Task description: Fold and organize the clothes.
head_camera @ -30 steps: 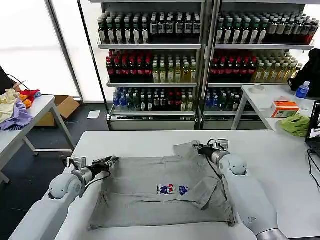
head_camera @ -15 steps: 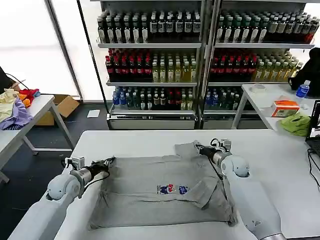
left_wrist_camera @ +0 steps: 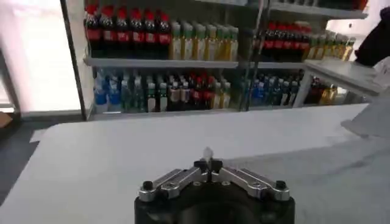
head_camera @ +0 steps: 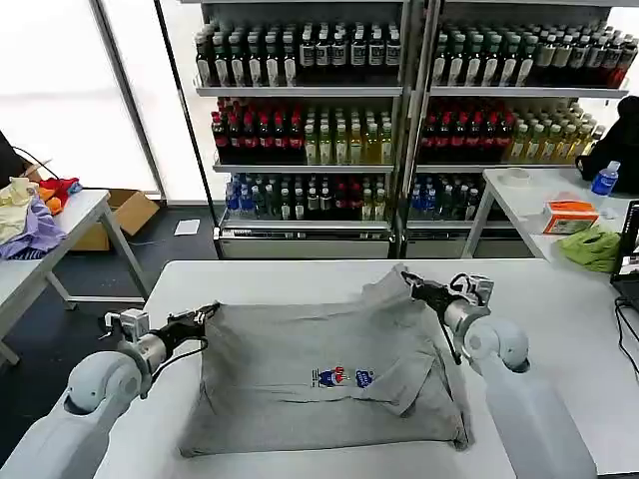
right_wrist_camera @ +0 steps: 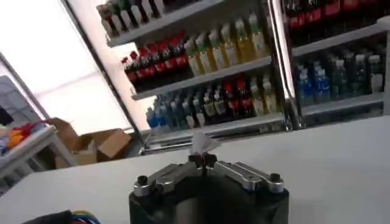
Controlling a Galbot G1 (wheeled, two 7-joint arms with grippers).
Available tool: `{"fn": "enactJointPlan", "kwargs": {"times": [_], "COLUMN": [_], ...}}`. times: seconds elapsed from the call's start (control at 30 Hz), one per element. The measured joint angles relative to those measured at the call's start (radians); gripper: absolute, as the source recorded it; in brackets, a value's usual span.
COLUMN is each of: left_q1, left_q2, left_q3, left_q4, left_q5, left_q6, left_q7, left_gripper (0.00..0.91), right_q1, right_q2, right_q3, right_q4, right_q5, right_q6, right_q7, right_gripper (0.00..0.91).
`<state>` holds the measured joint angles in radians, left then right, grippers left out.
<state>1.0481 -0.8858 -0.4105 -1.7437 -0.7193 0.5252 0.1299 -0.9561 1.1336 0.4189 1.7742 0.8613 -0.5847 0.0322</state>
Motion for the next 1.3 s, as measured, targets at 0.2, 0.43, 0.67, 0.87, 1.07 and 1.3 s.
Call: {"fn": "enactJointPlan", "kwargs": {"times": [0.2,0.43,0.67,0.87,1.07,1.3], "left_q1": [0.122,0.307,0.471,0.585,0.635,0.669], "left_q2": [0.005,0.002,-0.026,-0.059,-0.065,-0.082], "left_q3": [-0.068,-0.157,-0.194,-0.225,-0.269,-0.342], "left_q4": [-0.107,-0.230,-0.329,-0.387,-0.423,-0.457], "left_q5": [0.005,0.026,0.079,0.155,0.217,0.232], "left_q6": [0.007,0.022,0.039,0.044,0.047,0.048], "left_q7": [-0.009,-0.002,0.018,0.034,0.041,0.023], "left_gripper": [0.010,0.010,0.907,0.907,0.907,0.907], "right_q1": [-0.179,-0.393,-0.542,-0.600,-0.627,-0.674], "right_q2": [0.001,0.004,0.014,0.011,0.004,0.012], "right_q3": [0.069,0.138,0.181,0.213,0.255,0.311], "right_q4": [0.166,0.298,0.352,0.386,0.399,0.412], "right_q5": [0.021,-0.024,-0.107,-0.164,-0.206,-0.260], "right_q6": [0.001,0.002,0.004,0.009,0.047,0.164], "right_q7": [0.035,0.038,0.029,0.007,-0.027,-0.097], "right_gripper": [0.000,0.000,0.907,0.907,0.907,0.907]}}
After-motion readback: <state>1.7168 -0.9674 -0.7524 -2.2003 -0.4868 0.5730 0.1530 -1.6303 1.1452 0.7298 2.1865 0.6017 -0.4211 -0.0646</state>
